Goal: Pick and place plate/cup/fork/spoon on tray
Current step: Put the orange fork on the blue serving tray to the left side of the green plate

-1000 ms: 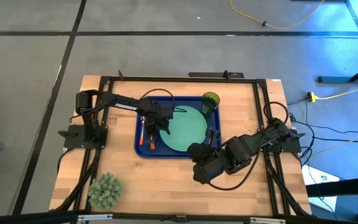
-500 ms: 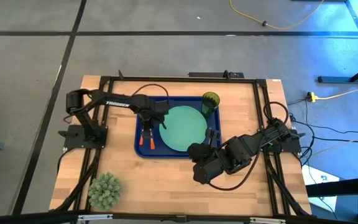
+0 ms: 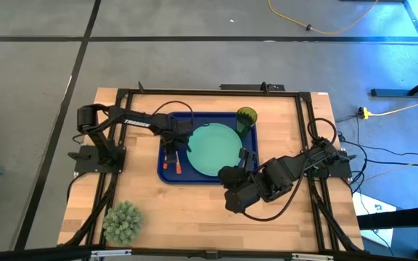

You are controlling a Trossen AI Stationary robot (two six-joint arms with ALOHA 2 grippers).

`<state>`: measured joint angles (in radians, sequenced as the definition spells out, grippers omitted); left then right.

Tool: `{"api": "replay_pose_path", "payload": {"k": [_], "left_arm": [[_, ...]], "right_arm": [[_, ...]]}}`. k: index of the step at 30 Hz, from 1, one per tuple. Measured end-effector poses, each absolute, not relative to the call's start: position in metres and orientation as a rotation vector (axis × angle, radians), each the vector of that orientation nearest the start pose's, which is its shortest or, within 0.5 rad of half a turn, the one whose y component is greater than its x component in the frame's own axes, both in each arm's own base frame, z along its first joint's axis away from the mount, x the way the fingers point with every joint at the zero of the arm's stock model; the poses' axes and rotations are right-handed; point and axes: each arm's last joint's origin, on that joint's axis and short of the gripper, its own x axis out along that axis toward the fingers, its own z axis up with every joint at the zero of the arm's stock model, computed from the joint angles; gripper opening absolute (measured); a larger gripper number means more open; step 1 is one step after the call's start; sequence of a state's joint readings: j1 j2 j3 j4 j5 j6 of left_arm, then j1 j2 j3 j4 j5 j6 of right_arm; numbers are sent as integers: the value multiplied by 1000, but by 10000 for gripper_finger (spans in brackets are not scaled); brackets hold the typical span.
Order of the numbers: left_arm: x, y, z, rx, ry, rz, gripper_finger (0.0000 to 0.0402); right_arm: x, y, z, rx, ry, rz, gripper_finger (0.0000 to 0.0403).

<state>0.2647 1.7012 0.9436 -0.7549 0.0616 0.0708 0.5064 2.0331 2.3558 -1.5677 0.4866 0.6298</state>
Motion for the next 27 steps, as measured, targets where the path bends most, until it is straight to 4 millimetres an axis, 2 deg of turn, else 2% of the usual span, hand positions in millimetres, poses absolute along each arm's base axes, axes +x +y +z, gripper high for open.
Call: {"api": "replay_pose_path", "payload": {"k": [12,22,27], "left_arm": [[268,84,144,-176,1484,183,0],[269,86,144,-188,1475,200,0],[270,89,151,-168,1440,231,0]], "right_arm": [[340,173,386,-23,1023,-314,4],[341,173,386,-7,1020,-324,4],[340,173,386,-7,1020,-324,4]]}}
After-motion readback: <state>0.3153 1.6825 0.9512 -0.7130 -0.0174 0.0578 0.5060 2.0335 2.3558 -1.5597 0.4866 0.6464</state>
